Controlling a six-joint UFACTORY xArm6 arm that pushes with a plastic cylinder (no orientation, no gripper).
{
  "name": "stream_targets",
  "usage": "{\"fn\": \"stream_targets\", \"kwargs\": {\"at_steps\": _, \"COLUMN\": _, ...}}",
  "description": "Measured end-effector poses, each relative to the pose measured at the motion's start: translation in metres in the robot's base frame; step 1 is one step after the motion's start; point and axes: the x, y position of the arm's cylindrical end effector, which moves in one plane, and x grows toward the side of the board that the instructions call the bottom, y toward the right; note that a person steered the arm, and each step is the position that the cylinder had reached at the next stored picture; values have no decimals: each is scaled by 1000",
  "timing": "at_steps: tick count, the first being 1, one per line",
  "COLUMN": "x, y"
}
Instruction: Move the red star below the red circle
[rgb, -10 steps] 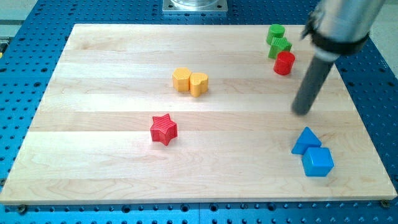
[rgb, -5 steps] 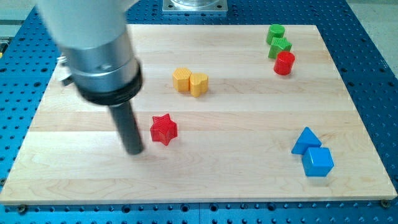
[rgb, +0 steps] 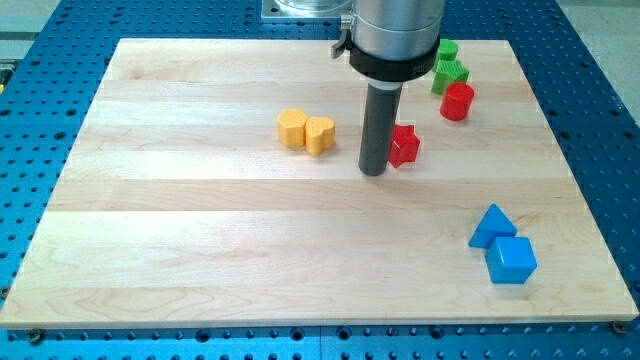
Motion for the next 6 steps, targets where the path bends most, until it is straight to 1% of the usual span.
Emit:
{"fn": "stream_targets", "kwargs": {"at_steps": 1, "x": -26, "y": 62}}
{"fn": "stream_targets", "kwargs": {"at_steps": 2, "x": 7, "y": 60}}
{"fn": "stream_targets", "kwargs": {"at_steps": 3, "x": 14, "y": 0}}
{"fn": "stream_targets", "kwargs": {"at_steps": 4, "x": -22, "y": 12}}
{"fn": "stream_targets", "kwargs": {"at_steps": 5, "x": -43, "y": 35}}
{"fn": "stream_targets", "kwargs": {"at_steps": 6, "x": -43, "y": 61}}
